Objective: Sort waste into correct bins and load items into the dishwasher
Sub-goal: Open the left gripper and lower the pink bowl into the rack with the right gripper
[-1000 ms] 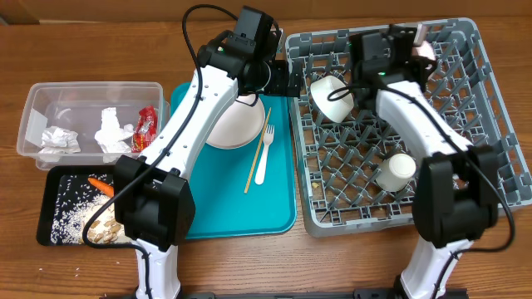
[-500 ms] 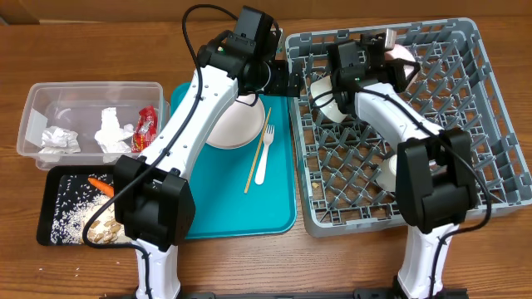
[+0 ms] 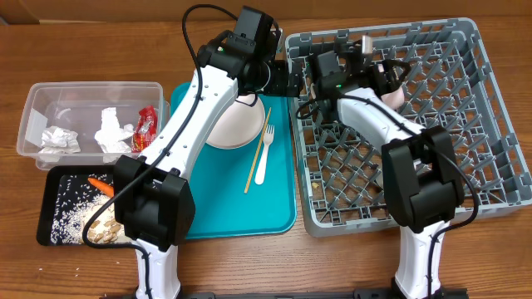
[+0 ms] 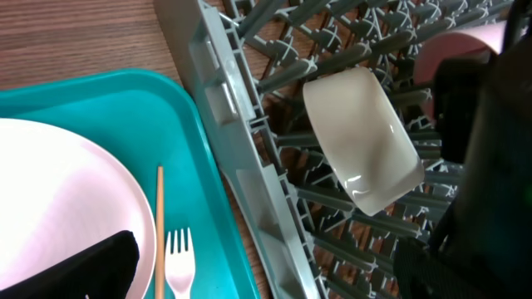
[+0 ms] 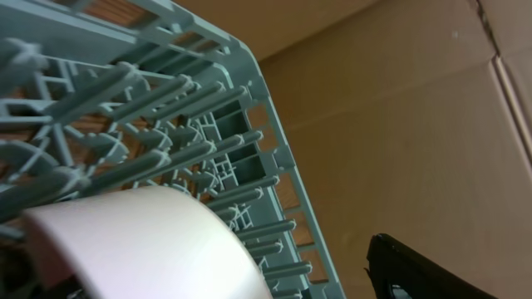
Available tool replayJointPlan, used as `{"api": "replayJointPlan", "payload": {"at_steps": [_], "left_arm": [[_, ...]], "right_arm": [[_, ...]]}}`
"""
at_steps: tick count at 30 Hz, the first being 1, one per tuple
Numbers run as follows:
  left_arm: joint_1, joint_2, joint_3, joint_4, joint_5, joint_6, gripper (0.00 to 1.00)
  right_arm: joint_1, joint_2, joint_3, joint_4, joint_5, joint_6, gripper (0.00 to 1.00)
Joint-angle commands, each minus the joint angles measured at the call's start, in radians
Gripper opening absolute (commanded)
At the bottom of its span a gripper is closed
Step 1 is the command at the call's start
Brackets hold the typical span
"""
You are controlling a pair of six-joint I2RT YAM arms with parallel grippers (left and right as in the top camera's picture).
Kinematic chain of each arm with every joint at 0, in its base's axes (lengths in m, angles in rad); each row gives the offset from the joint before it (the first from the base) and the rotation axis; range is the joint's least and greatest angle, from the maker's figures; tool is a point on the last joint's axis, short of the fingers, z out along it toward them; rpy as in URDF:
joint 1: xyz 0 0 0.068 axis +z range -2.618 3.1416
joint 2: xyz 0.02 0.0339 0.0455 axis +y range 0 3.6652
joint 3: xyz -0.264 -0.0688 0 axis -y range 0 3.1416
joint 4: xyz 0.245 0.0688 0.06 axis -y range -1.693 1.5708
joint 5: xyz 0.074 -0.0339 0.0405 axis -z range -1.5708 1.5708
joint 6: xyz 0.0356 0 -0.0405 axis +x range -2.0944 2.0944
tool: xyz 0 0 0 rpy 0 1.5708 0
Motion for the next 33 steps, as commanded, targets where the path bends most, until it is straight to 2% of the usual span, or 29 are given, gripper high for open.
{"api": "replayJointPlan", "payload": {"at_steps": [1, 6, 21, 27, 30, 33], "left_arm": [[0.011, 0.003, 0.010, -0.006, -0.010, 0.024, 1.00], [0.021, 0.003, 0.010, -0.015, -0.010, 0.024, 1.00], [0.070, 0.003, 0.010, -0.045, -0.010, 0.023, 1.00], [0.070, 0.003, 0.010, -0.046, -0.010, 0.023, 1.00], [0.070, 0.003, 0.010, -0.048, -0.014, 0.024, 1.00], [0.073, 0.003, 0.010, -0.056, -0.058, 0.023, 1.00]], "right_arm": [[0.029, -0.009, 0.009, 0.006, 0.053, -0.026, 0.86], [0.063, -0.030, 0.009, -0.026, 0.086, -0.034, 0.96], [0.080, -0.248, 0.009, -0.080, 0.008, -0.009, 0.99], [0.079, -0.335, 0.009, -0.194, -0.105, 0.094, 0.99], [0.075, -0.336, 0.009, -0.303, -0.152, 0.197, 0.99], [0.075, -0.337, 0.009, -0.429, -0.289, 0.326, 0.99]]}}
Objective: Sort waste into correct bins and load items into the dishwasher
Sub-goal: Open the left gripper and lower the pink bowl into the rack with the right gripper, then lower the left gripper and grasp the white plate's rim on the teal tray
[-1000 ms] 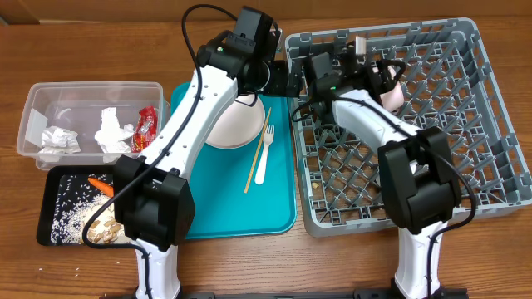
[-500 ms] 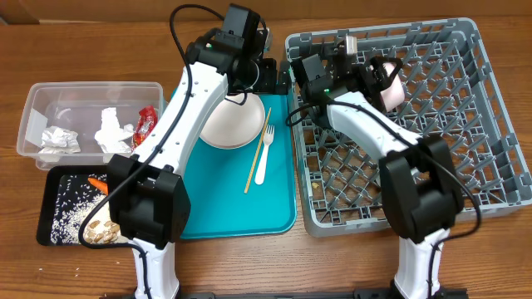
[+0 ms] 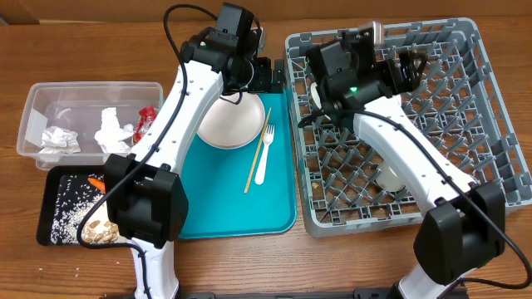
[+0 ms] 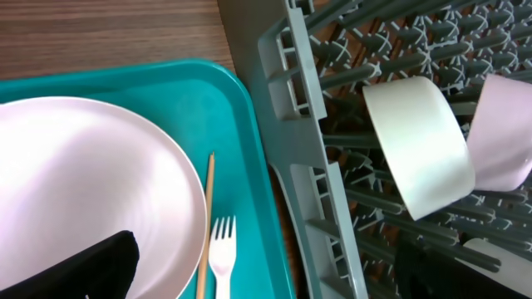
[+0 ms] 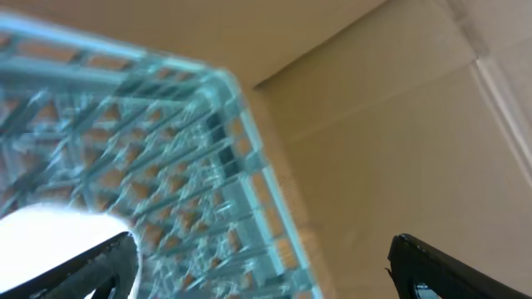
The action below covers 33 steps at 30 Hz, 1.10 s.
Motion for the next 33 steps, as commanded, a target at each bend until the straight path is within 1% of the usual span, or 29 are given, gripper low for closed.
{"api": "replayJointPlan", "payload": {"at_steps": [1, 2, 4, 6, 11, 14, 18, 22, 25, 29, 33], "left_arm": [[0.006, 0.003, 0.010, -0.010, -0.054, 0.018, 1.00], [0.010, 0.003, 0.010, -0.013, -0.059, 0.017, 1.00], [0.032, 0.003, 0.010, -0.026, -0.058, 0.004, 1.00], [0.045, 0.003, 0.010, -0.037, -0.057, 0.003, 1.00], [0.074, 0.003, 0.010, -0.058, -0.083, 0.004, 1.00], [0.078, 0.003, 0.010, -0.069, -0.116, 0.003, 1.00], [0.078, 0.006, 0.010, -0.092, -0.192, -0.016, 1.00], [0.080, 0.027, 0.010, -0.121, -0.300, -0.115, 1.00], [0.085, 0.052, 0.010, -0.122, -0.316, -0.153, 1.00], [0.105, 0.098, 0.010, -0.116, -0.337, -0.152, 1.00], [0.140, 0.125, 0.010, -0.117, -0.333, -0.117, 1.00]], "right_arm": [[-0.003, -0.006, 0.006, -0.093, -0.201, 0.211, 0.99], [-0.003, -0.006, 0.006, -0.131, -0.250, 0.254, 0.99], [-0.003, -0.006, 0.006, -0.247, -0.388, 0.401, 0.99], [-0.002, -0.007, 0.006, -0.290, -0.440, 0.444, 0.99], [-0.002, -0.035, 0.006, -0.327, -0.578, 0.446, 1.00], [-0.003, -0.080, 0.006, -0.341, -0.621, 0.446, 1.00], [-0.003, -0.163, 0.006, -0.365, -0.628, 0.446, 1.00], [-0.006, -0.243, 0.006, -0.386, -0.628, 0.446, 1.00], [-0.019, -0.282, 0.006, -0.389, -0.628, 0.446, 1.00], [-0.042, -0.299, 0.006, -0.405, -0.628, 0.446, 1.00], [-0.055, -0.299, 0.006, -0.415, -0.632, 0.446, 1.00]]}}
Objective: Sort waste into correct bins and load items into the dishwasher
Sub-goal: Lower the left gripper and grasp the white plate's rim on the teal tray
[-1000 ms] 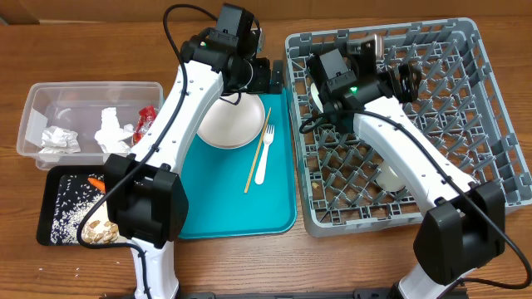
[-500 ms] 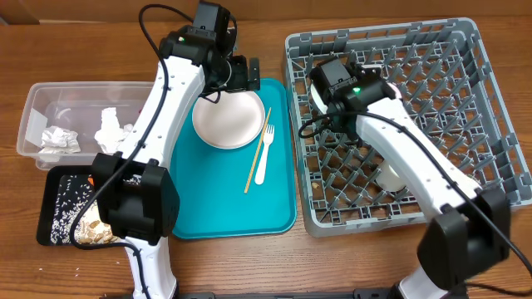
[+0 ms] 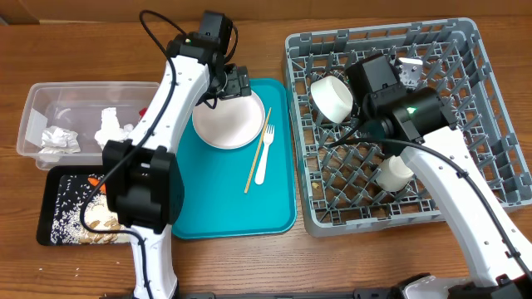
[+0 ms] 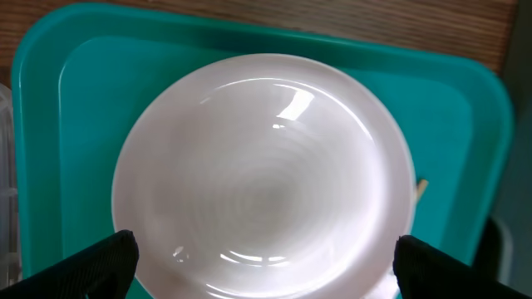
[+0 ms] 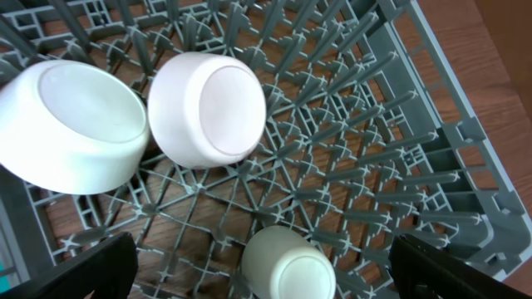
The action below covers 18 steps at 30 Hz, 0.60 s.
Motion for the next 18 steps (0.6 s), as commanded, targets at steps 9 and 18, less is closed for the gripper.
{"api": "replayJointPlan", "payload": {"at_steps": [9, 18], "left_arm": [[0.114, 0.035, -0.032, 0.011, -0.029, 0.024, 0.97], [0.114, 0.035, -0.122, 0.119, -0.030, 0.032, 0.42]], "right_arm": [[-0.015, -0.010, 0.006, 0.000, -0.023, 0.011, 1.00], [-0.015, -0.010, 0.006, 0.000, -0.024, 0.011, 1.00]]}}
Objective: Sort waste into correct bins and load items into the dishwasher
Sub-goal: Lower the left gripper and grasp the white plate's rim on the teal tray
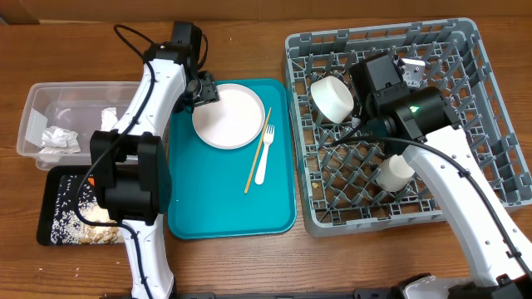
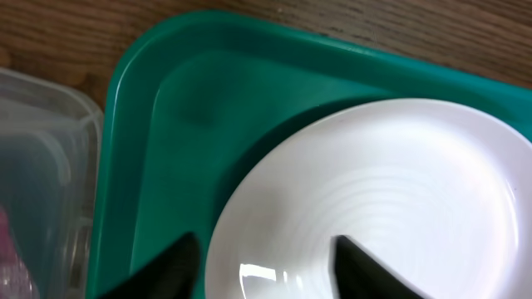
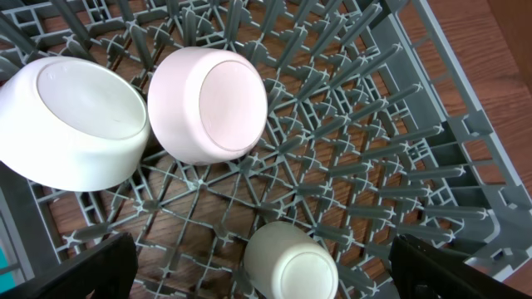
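Observation:
A white plate (image 1: 228, 115) lies at the far end of the teal tray (image 1: 208, 212), with a white fork (image 1: 264, 154) and a wooden chopstick (image 1: 256, 151) beside it. My left gripper (image 1: 202, 90) is open low over the plate's left rim (image 2: 249, 199); one finger is over the tray, the other over the plate. The grey dish rack (image 1: 499, 124) holds a white bowl (image 3: 71, 124), a pink bowl (image 3: 212, 104) and a white cup (image 3: 291, 266). My right gripper (image 3: 274, 282) hangs wide open high above them, holding nothing.
A clear plastic bin (image 1: 50, 95) with crumpled paper and a red wrapper stands left of the tray. In front of it is a black tray (image 1: 58, 208) of food scraps. The bin's wall (image 2: 41, 166) is close to my left gripper.
My left gripper has moved left, from above the plate's middle to its left rim near the tray's far-left corner, and sits lower. The right gripper and the rack's contents look unchanged.
Both grippers were at the rack's far-left corner, with the white bowl in the rack and the pink bowl close to my right fingers. Then the left one was back over the tray's edge and the right one higher. Later both bowls lay in the rack.

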Available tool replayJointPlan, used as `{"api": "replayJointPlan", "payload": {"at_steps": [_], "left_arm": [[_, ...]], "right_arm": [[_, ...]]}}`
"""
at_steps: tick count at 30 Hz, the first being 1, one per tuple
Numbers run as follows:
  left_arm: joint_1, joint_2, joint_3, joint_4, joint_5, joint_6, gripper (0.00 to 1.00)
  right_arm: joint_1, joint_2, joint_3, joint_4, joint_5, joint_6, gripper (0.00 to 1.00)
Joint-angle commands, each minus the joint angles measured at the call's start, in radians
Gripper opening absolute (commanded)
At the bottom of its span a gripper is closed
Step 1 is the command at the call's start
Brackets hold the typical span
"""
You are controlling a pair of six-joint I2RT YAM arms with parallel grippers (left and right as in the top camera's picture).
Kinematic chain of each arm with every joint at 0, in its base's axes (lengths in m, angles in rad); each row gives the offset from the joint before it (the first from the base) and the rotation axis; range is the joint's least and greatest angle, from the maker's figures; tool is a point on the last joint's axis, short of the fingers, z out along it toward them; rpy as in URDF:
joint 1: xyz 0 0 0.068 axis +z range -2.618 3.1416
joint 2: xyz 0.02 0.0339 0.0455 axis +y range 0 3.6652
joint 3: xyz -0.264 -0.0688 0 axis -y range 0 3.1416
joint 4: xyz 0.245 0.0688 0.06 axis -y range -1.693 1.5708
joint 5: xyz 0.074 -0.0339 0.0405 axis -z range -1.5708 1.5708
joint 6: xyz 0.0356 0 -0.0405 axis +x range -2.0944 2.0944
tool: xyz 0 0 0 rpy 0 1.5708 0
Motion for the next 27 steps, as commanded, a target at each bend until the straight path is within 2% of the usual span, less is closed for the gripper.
{"api": "replayJointPlan", "payload": {"at_steps": [1, 7, 16, 22, 26, 27], "left_arm": [[-0.005, 0.004, -0.039, 0.043, -0.013, 0.011, 0.42], [-0.002, 0.004, -0.132, 0.144, -0.013, 0.010, 0.52], [-0.001, 0.004, -0.205, 0.232, -0.013, 0.022, 0.51], [0.002, 0.004, -0.209, 0.229, -0.013, 0.022, 0.33], [0.011, 0.004, -0.209, 0.224, -0.013, 0.022, 0.17], [0.013, 0.004, -0.209, 0.220, -0.013, 0.022, 0.08]], "right_arm": [[-0.005, -0.010, 0.006, 0.002, -0.002, 0.007, 1.00], [-0.005, -0.010, 0.006, 0.002, -0.002, 0.007, 1.00], [-0.005, -0.010, 0.006, 0.003, -0.002, 0.007, 1.00], [-0.005, -0.010, 0.006, 0.013, -0.002, 0.007, 1.00], [-0.005, -0.010, 0.006, 0.018, -0.002, 0.007, 1.00], [-0.005, -0.010, 0.006, 0.018, -0.002, 0.007, 1.00]]}}
